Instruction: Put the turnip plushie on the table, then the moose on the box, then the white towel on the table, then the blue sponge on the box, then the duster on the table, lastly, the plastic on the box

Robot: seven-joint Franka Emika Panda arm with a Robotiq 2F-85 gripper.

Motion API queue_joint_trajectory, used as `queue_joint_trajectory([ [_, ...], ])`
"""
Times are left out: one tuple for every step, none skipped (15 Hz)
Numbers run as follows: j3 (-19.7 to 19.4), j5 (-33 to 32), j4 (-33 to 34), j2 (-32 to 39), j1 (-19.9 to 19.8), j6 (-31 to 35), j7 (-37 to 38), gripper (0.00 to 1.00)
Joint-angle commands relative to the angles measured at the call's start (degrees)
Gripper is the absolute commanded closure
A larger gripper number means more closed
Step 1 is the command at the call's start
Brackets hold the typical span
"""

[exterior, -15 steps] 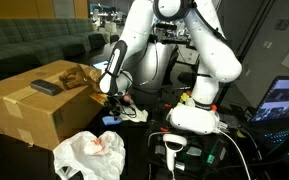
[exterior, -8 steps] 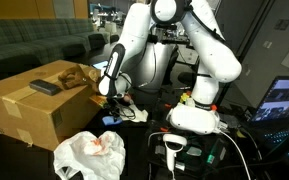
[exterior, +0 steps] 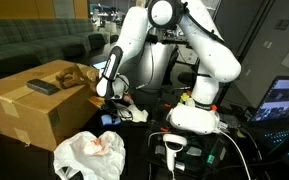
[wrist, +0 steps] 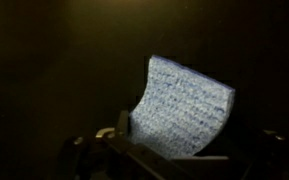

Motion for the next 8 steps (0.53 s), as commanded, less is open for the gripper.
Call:
queue_joint_trajectory([
  [0.67,-1.06,2.81,2.1,-0.62,-0.68,1.04,0.1],
  [0.61,-1.13,2.68,1.92,-0.52,-0.7,1.02,0.21],
  [0.39,-1.27,2.48,1.55,-0.34,-0.7,1.08,0.34],
  [0.2,-1.4,2.26,1.2,-0.17,-0.68,1.11,0.41],
  [-0.18,-1.58,1.6,0.51,0.13,-0.64,1.27,0.48],
  [-0.44,-1.74,1.1,-0.06,0.32,-0.53,1.29,0.57],
  [-0.87,-2.02,0.55,-0.65,0.73,-0.61,1.55,0.63],
  [-1.38,-2.41,-0.18,-1.34,1.26,-0.65,1.77,0.72],
])
